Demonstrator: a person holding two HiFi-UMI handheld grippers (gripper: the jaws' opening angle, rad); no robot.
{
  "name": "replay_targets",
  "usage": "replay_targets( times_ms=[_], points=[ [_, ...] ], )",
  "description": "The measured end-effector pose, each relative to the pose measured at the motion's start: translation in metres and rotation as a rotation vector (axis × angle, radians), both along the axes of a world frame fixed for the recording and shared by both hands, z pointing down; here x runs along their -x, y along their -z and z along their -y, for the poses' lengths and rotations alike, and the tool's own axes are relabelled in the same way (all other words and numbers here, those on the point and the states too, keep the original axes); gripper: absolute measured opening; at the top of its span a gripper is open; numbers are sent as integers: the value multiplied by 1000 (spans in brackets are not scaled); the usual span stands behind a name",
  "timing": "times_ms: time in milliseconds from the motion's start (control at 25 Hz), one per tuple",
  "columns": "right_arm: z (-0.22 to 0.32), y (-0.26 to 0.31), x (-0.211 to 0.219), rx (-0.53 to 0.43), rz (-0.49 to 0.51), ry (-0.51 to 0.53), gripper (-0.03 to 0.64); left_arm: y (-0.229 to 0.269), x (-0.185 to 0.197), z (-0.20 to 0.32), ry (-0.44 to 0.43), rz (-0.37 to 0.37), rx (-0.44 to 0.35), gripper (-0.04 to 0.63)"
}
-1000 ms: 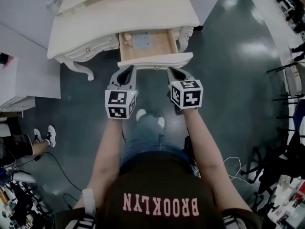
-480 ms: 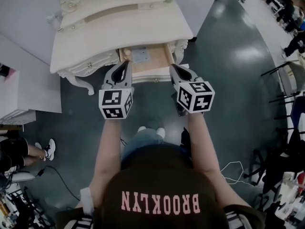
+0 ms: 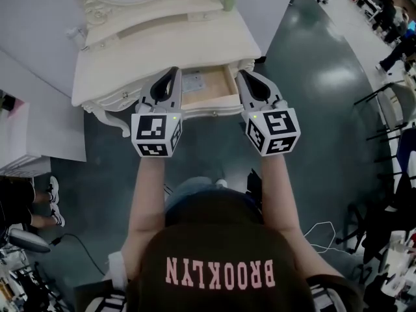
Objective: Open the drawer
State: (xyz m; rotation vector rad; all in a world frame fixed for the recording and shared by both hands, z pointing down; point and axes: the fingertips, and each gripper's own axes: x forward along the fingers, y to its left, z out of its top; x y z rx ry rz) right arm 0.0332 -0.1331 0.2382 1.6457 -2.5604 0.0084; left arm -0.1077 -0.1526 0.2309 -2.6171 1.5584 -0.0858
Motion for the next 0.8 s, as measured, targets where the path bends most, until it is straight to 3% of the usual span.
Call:
replay_targets(
  times_ms=[320, 800],
  points=[
    [-1, 32, 8, -139, -31, 2, -3, 20, 4, 4, -3, -6, -52, 6],
    [-2, 36, -4, -149, -25, -45, -3, 28, 8, -3, 9, -14, -77, 8]
  ],
)
